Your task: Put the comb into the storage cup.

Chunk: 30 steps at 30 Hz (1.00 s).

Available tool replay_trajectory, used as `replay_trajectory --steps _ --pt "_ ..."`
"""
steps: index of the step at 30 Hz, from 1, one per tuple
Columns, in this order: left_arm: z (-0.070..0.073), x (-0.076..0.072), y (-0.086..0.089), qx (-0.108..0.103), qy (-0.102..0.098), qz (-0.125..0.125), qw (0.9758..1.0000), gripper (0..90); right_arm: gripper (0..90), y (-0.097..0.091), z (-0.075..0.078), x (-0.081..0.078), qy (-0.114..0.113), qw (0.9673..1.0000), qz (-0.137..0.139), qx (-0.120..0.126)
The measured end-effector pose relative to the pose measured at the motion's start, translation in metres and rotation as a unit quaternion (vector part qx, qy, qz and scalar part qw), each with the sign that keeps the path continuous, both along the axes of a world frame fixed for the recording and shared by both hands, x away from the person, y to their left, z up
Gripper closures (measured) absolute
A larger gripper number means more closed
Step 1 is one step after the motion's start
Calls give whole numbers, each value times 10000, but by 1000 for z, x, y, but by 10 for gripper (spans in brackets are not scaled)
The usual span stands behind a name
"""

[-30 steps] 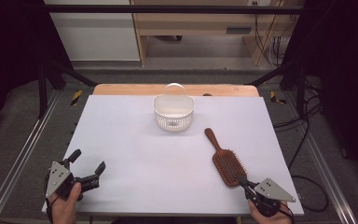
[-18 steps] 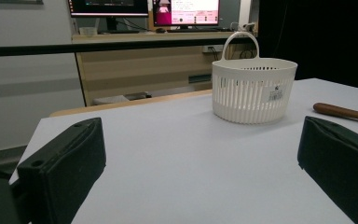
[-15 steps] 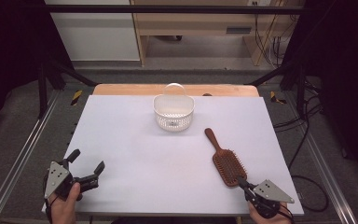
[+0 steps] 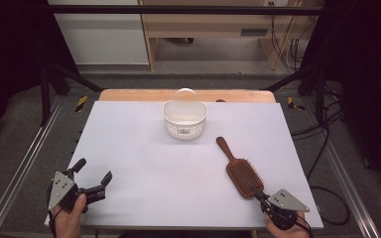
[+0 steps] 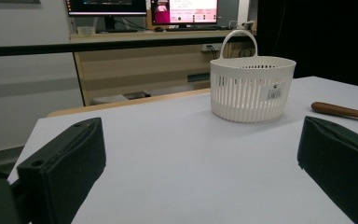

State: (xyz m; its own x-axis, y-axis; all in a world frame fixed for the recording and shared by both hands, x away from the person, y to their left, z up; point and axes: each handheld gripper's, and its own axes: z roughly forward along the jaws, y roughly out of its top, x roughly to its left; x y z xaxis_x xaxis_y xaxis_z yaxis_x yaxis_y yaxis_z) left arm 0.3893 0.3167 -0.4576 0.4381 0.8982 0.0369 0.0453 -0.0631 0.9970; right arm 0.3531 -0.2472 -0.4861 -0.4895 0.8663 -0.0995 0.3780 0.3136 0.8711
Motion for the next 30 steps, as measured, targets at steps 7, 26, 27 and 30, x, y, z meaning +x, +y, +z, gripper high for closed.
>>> replay_trajectory --steps 7,26,27,30 --pt "1 -1 1 -32 -15 17 10000 9 900 -6 0 10 14 9997 -223 41" --pt "0 0 1 -2 -2 18 10000 9 900 -24 9 45 268 9978 -607 4" --pt "0 0 1 6 4 13 10000 9 900 -24 9 46 257 9978 -603 -14" --pt "0 0 0 10 -1 7 10000 9 900 -24 9 49 238 9977 -629 -59"
